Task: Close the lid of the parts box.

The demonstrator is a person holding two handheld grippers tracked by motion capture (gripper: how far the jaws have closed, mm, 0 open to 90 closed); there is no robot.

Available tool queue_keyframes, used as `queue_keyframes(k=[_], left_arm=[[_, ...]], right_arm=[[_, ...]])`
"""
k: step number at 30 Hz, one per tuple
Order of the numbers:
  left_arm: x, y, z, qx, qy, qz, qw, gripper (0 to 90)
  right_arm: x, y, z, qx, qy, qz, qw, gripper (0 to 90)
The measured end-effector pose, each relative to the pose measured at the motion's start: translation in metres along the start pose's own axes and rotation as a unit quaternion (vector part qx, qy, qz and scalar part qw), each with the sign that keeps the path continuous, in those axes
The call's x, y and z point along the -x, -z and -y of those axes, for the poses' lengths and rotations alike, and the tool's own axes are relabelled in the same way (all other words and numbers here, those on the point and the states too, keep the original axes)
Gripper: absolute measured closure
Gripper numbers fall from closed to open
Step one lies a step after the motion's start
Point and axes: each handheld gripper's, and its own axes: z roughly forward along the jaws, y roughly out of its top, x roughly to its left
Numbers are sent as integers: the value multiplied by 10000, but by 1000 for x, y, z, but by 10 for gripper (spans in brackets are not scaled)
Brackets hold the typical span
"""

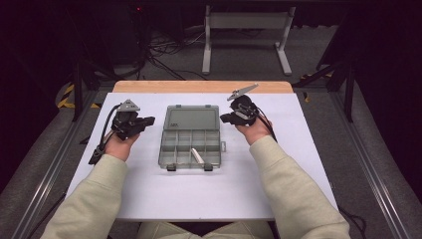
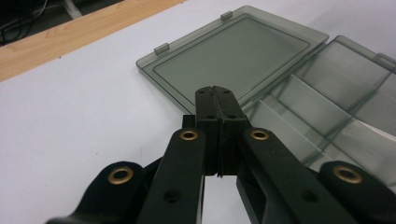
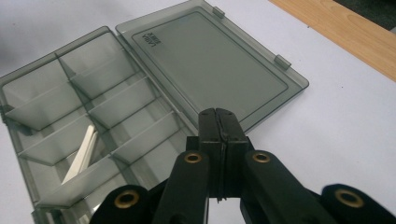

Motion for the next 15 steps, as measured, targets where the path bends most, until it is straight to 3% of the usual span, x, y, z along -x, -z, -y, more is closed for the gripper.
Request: queue_keyframes(k=[9,15], left_arm=[[-14,-24,-8,-310,65,-179,9993,895],[-19,-36,-8,-494,67,-173,9986,895]], right_arm=[[13,-11,-3,-104,-129,37,9999,900],[22,-20,-3,-218,-181,87,9996,900]])
